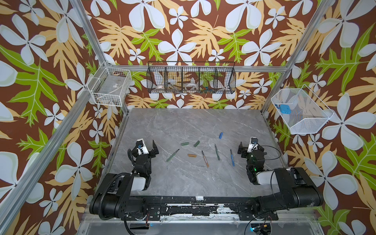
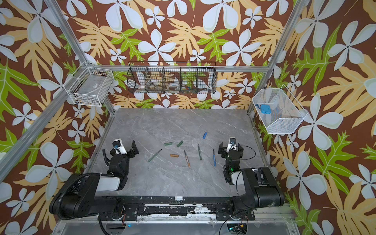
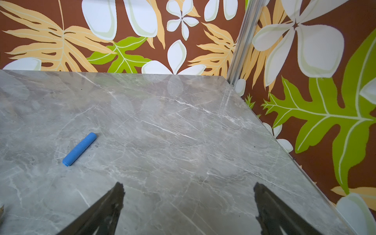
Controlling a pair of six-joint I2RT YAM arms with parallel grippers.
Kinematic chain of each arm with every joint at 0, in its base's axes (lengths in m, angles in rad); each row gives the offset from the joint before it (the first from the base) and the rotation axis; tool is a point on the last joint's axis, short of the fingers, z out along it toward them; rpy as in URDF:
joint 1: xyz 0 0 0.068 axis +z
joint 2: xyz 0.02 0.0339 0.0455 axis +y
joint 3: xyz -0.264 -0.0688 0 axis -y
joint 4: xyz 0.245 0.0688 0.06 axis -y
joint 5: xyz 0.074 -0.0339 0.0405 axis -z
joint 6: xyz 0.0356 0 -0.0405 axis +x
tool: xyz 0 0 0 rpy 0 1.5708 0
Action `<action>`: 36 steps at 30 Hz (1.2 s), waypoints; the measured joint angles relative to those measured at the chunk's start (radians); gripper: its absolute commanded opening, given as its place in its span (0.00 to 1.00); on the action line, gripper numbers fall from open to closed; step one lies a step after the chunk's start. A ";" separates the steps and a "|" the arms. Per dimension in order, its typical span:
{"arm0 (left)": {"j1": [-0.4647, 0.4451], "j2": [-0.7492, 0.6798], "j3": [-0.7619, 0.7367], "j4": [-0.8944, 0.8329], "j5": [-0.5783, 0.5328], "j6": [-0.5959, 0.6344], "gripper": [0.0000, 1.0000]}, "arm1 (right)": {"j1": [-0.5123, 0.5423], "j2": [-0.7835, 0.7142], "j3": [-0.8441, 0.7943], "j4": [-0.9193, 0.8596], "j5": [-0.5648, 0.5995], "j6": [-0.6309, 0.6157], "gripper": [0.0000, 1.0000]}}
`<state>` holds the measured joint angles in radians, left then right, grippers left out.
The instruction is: Insert the pens into the pen caps
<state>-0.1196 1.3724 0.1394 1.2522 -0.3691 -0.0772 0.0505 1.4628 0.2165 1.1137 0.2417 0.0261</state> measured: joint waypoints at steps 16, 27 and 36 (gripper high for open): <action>0.000 0.000 0.000 -0.002 0.000 0.000 1.00 | 0.000 0.000 0.000 0.000 0.000 0.000 1.00; 0.000 -0.100 0.048 -0.098 0.000 0.000 1.00 | 0.002 -0.099 0.125 -0.192 -0.004 0.010 0.93; 0.000 -0.310 0.157 -0.399 0.019 -0.050 1.00 | 0.113 -0.189 0.407 -0.708 -0.094 0.069 0.82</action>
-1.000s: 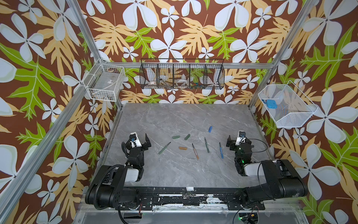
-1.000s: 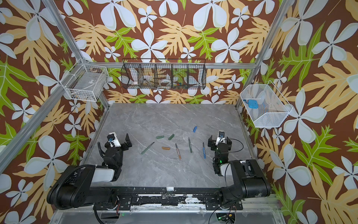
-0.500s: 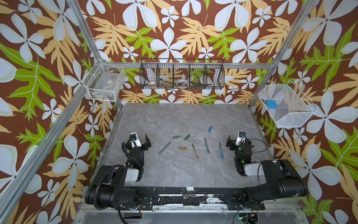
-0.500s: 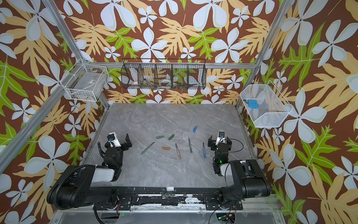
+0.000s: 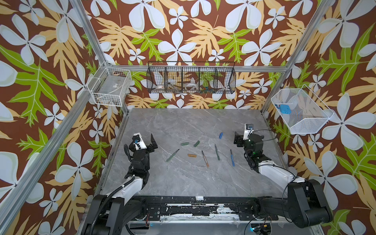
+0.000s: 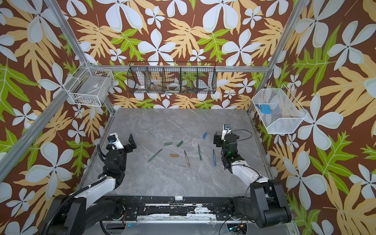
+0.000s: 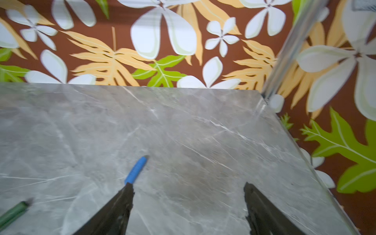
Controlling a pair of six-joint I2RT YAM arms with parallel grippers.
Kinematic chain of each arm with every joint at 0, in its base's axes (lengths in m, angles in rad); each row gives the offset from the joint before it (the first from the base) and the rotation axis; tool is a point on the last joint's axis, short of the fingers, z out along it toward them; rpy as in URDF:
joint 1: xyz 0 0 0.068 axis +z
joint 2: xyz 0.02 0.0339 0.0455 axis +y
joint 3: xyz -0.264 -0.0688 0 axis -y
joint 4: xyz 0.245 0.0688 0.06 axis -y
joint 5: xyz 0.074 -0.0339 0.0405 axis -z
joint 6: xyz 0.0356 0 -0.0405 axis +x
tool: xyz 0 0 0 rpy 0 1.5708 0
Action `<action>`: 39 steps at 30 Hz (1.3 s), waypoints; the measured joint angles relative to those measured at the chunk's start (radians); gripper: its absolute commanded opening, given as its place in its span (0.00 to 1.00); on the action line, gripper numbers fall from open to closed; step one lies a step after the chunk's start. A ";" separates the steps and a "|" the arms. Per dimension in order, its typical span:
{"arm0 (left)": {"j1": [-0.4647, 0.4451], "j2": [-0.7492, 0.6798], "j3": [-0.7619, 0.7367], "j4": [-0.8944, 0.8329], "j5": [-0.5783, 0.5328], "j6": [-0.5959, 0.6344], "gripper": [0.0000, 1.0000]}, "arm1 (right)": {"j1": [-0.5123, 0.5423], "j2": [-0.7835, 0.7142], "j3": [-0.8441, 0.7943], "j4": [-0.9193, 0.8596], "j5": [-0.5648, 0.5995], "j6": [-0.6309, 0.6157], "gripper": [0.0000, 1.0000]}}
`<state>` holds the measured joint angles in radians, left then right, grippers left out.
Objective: Insert the pens into the pen caps
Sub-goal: 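Move the right gripper toward the orange pen among the scattered pens, then lower the right gripper and close it on the orange pen barrel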
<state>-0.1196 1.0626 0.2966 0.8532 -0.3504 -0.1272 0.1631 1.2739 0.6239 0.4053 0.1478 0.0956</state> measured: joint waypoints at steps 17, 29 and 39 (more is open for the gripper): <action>-0.190 -0.090 0.060 -0.345 0.159 -0.161 1.00 | 0.327 0.213 0.472 -0.735 -0.120 0.076 0.71; -0.196 -0.172 -0.038 -0.260 0.364 -0.151 1.00 | 0.454 0.367 0.634 -0.937 -0.114 0.087 0.67; -0.196 -0.141 -0.029 -0.241 0.385 -0.143 1.00 | 0.492 0.502 0.673 -1.000 -0.128 0.112 0.58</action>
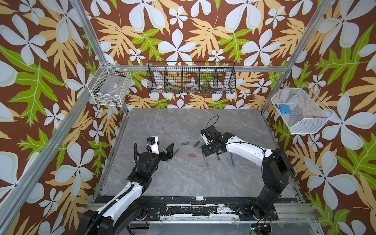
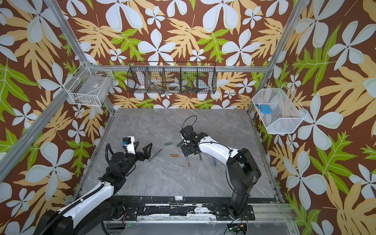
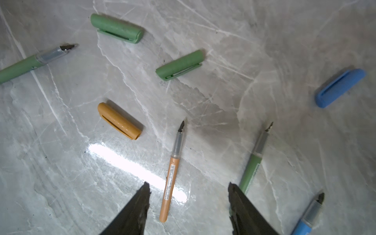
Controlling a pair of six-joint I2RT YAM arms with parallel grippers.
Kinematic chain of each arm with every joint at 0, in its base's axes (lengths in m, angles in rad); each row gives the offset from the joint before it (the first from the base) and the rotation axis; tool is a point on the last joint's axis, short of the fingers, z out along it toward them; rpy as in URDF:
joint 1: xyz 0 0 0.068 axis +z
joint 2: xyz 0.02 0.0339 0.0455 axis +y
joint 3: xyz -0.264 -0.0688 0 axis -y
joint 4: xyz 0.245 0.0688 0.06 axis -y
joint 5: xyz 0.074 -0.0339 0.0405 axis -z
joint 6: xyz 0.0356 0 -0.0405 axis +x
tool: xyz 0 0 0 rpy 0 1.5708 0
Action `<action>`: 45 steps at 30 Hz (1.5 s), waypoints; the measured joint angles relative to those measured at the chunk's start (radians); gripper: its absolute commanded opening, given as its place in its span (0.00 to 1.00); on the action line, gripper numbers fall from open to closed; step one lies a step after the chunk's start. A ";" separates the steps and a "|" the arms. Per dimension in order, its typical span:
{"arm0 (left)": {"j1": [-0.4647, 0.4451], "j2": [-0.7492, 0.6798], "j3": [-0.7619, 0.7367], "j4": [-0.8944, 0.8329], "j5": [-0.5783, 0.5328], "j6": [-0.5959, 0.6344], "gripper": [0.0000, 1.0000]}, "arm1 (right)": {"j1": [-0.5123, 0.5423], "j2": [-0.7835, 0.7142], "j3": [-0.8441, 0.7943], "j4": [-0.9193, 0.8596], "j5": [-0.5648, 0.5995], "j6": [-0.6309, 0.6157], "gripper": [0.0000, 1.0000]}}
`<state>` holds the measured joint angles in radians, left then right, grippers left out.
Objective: Insert the pens into the pen caps
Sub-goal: 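Lower the right gripper and close it on the orange pen barrel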
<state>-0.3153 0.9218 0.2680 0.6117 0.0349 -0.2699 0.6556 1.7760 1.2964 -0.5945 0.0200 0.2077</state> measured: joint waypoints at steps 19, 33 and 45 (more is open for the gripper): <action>0.000 0.021 -0.012 0.027 0.016 0.003 1.00 | 0.005 0.179 0.060 -0.011 -0.045 0.013 0.45; 0.000 -0.004 -0.053 0.063 -0.027 -0.001 1.00 | 0.005 0.222 0.069 -0.020 -0.034 0.024 0.39; 0.000 0.010 -0.047 0.070 -0.034 -0.025 1.00 | 0.006 0.239 0.083 -0.012 -0.002 0.027 0.24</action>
<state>-0.3153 0.9321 0.2207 0.6815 0.0010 -0.2947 0.6613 2.0148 1.3796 -0.6064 0.0185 0.2348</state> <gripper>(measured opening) 0.998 0.290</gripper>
